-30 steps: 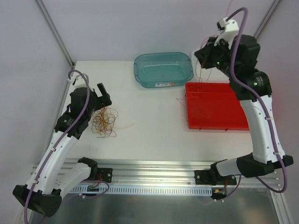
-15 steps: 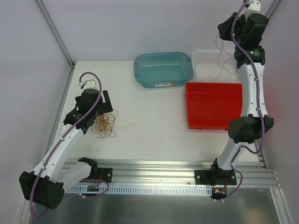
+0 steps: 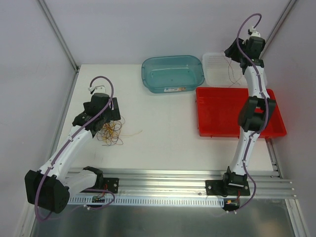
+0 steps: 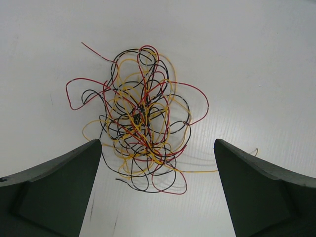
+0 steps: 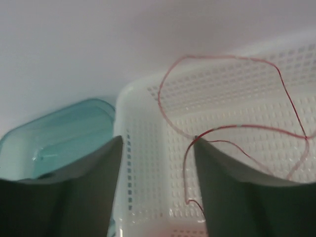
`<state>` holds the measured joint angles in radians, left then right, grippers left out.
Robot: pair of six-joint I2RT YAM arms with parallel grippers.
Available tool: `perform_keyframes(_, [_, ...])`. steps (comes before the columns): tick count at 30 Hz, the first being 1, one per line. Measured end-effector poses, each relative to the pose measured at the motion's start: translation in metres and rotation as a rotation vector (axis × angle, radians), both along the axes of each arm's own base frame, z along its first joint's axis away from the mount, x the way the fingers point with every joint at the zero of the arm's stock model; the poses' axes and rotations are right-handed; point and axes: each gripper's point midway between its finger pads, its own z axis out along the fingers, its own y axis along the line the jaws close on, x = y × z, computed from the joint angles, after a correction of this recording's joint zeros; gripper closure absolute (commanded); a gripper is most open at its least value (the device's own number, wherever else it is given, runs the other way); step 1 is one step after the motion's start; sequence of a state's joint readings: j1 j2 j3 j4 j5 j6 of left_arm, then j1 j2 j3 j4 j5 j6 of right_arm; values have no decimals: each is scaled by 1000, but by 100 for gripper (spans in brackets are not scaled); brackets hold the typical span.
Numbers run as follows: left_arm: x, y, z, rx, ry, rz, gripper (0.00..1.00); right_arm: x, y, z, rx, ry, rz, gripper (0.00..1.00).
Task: Untangle the cables
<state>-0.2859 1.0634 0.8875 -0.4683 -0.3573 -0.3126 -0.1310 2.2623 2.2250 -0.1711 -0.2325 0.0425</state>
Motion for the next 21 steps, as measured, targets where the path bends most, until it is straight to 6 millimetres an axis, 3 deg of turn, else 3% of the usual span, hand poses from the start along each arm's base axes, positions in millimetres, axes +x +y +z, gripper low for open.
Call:
perform_keyframes(2, [0, 0, -2, 5, 6, -3, 1, -1, -8, -26, 20, 56, -17, 20])
perform_keyframes(4, [0, 0, -2, 8, 9, -5, 1, -6, -15, -44, 32, 103, -28, 16])
perform_keyframes(9, [0, -1, -3, 5, 11, -12, 1, -26, -19, -52, 40, 151, -26, 10])
perform_keyframes(13, [0, -2, -1, 0, 7, -16, 1, -65, -11, -31, 39, 165, -18, 12])
perform_keyframes(18, [-1, -4, 4, -16, -11, -27, 1, -127, 1, 17, 34, 117, -22, 19])
perform_keyframes(21, [-2, -7, 5, -28, -11, -39, 1, -158, 7, 23, 46, 106, -23, 24])
